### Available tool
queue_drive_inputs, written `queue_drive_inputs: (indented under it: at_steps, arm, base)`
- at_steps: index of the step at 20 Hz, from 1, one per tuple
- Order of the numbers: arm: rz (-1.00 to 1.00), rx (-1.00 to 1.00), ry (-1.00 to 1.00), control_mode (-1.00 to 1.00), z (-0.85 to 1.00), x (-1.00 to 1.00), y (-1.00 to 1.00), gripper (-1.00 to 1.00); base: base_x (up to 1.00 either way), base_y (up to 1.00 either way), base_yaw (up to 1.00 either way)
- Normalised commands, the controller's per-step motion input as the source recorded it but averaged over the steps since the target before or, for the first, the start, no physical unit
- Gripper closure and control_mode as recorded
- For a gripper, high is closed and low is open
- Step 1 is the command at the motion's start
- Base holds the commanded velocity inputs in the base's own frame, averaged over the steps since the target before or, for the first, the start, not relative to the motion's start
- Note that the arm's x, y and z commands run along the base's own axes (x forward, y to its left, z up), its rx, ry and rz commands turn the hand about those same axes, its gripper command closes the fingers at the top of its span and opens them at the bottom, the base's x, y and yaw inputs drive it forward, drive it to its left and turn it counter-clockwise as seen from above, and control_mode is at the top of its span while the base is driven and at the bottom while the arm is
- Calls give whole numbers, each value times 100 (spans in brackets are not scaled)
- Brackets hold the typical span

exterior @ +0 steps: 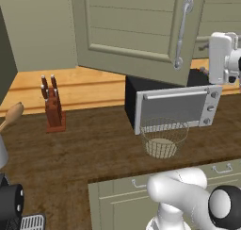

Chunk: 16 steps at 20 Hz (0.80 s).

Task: Open the cabinet, pick up the bread from the cabinet and place it in the basket. Then move the basket to the dining counter.

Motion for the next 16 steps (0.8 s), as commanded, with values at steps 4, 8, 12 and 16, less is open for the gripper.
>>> queue_drive_inputs:
  at_steps: [4, 8, 12, 16]
  arm:
    - [34, 0, 11, -100, 0, 33, 90, -100]
    - [47, -5, 1, -100, 0, -34, 93, -100]
    - [48, -17, -7, -100, 0, -97, 100, -100]
    - [34, -26, -19, -100, -11, -100, 100, -100]
  base:
    - [0, 0, 0]
    - [0, 0, 0]
    - [0, 0, 0]
    - [0, 0, 0]
